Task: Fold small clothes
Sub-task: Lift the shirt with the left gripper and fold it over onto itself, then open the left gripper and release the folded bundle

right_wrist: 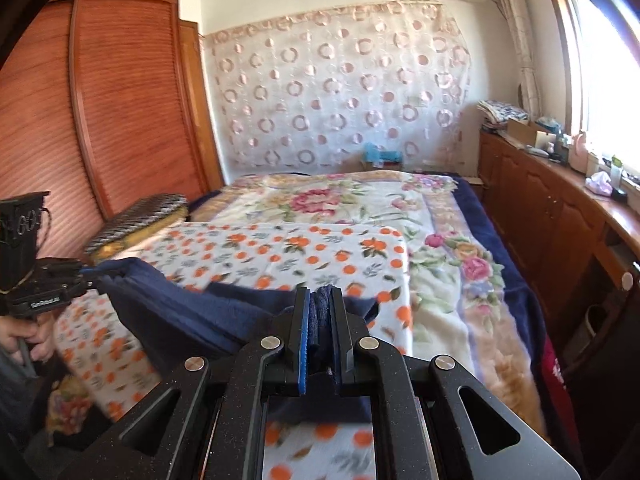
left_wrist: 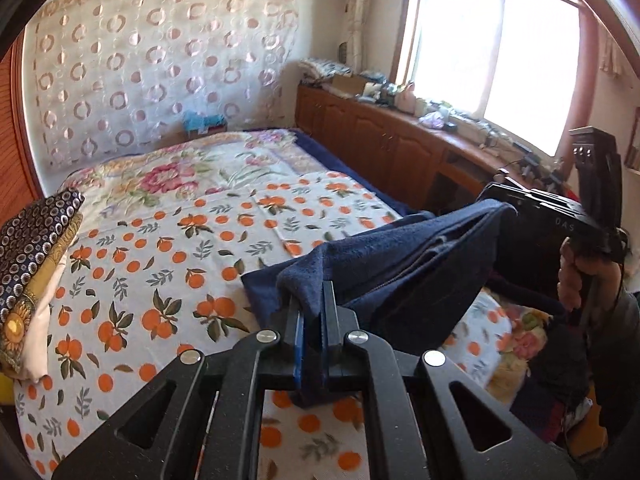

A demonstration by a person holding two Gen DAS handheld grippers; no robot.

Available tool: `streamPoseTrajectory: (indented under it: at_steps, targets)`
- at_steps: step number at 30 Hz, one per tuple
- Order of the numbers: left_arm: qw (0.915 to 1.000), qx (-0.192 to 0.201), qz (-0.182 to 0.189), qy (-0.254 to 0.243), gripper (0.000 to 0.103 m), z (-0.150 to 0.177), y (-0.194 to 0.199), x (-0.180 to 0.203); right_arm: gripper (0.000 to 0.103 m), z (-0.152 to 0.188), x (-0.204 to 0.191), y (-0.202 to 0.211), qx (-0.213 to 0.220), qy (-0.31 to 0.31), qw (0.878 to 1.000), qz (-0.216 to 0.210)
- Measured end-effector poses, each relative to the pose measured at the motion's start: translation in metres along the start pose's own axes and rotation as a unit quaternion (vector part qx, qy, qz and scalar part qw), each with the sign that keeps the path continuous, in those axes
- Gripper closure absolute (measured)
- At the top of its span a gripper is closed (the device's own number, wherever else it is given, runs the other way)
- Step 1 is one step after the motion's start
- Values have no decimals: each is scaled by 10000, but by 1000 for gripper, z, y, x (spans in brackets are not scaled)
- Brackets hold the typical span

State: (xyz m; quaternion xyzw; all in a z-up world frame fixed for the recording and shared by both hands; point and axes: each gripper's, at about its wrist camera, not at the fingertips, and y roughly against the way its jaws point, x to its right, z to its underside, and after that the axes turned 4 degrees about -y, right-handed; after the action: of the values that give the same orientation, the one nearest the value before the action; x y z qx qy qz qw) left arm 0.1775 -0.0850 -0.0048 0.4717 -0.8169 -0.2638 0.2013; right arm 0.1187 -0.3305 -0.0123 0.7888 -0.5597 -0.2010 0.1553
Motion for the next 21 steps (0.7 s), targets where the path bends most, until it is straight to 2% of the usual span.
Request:
streamPoseTrajectory:
  at_steps: [3,5,7,9,15,17,18,20,21]
  targets:
    - [9997,-196,-33,106,97,-4,-22,-12,95,-6,1,-34,-211,-81,9996,154]
    - [9994,-288,-68,200,87,-4,-28,-19,95,-8,-1,-48,-373,-97,9989,260]
    - [9994,-90,-202,260,65,-2,-19,-24,95,-9,0,-63,-520,-176,9980,300]
    - [9993,53,-133,332,55,0,-10,-27,95,-14,-2,-72,-589,-177,9975,343]
    - [9997,-99,-110,183,50,11,-12,-19,92,-29,2,-87,-625,-413,9965,369]
    - [9996,-236,-25,138,50,18,-19,-14,76,-26,4,-78,-509,-473,9964,482]
    - [9994,-323,26,129,50,22,-25,-11,71,-26,6,-72,-402,-459,9967,531]
    - [9988,-476,45,97,50,27,-36,-6,47,-25,3,-55,-118,-399,9977,528]
    - [9985,-539,49,75,50,29,-42,-3,45,-23,2,-46,-31,-372,9977,573]
